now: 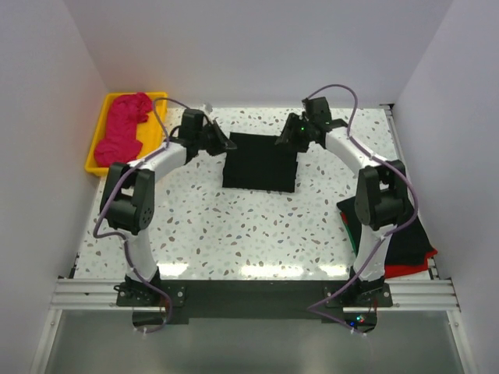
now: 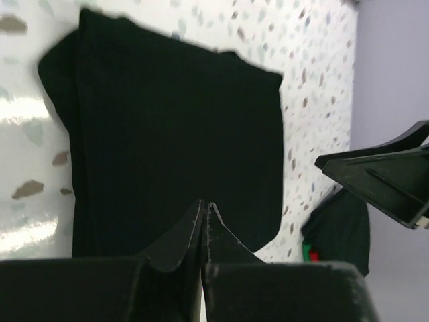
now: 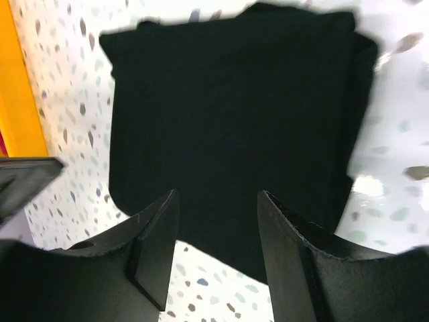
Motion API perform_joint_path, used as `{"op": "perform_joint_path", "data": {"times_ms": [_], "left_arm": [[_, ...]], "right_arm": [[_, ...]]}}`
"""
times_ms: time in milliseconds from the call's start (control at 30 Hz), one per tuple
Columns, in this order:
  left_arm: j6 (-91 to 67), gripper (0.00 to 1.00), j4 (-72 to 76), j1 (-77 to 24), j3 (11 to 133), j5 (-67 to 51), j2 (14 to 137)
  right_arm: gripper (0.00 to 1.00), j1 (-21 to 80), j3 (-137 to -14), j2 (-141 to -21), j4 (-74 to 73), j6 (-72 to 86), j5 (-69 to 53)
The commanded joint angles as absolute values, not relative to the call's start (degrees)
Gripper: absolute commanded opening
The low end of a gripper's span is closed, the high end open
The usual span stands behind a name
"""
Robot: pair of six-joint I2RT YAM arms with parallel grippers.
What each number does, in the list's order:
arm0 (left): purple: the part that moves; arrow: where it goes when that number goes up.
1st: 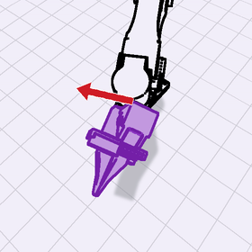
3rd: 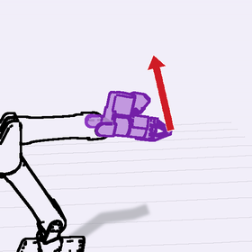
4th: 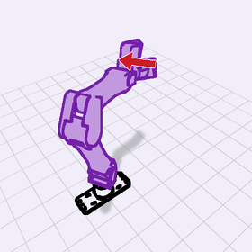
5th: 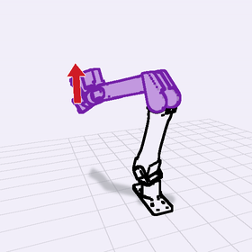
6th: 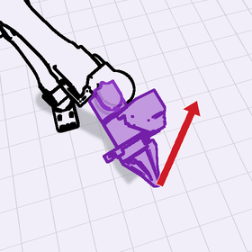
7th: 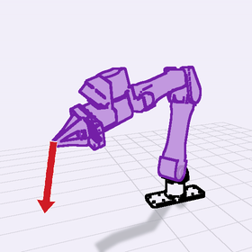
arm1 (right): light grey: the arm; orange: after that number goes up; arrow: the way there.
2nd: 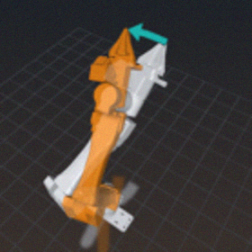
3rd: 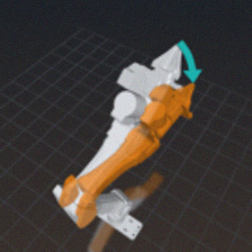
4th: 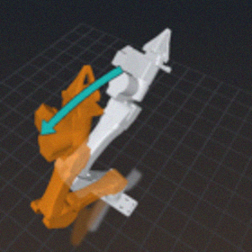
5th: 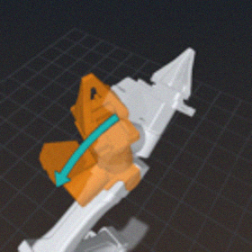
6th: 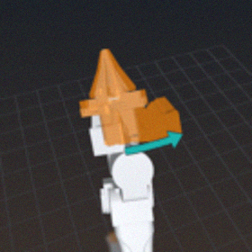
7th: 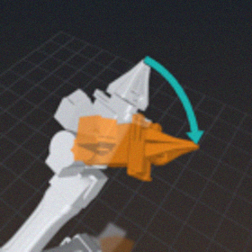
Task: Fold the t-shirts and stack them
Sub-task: Fold the tshirt
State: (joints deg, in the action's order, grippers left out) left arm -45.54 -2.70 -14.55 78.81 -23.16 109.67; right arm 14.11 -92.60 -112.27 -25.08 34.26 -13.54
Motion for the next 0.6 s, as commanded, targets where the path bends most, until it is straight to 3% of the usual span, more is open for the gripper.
{"op": "perform_joint_path", "data": {"times_ms": [0, 300, 567], "left_arm": [[-46.32, 0.01, -1.67, -17.40, 74.89, -19.51, 110.12], [-48.16, 0.00, 1.40, -20.13, 64.79, -16.53, 112.94], [-45.53, 0.02, -3.07, -20.39, 68.89, -15.47, 109.43]], "right_arm": [[0.53, 15.90, -90.88, -114.34, -23.47, 33.22, -12.66], [0.52, 16.17, -83.85, -117.77, -23.47, 31.91, -10.02], [0.52, 16.00, -81.56, -114.35, -23.81, 31.64, -10.29]]}}
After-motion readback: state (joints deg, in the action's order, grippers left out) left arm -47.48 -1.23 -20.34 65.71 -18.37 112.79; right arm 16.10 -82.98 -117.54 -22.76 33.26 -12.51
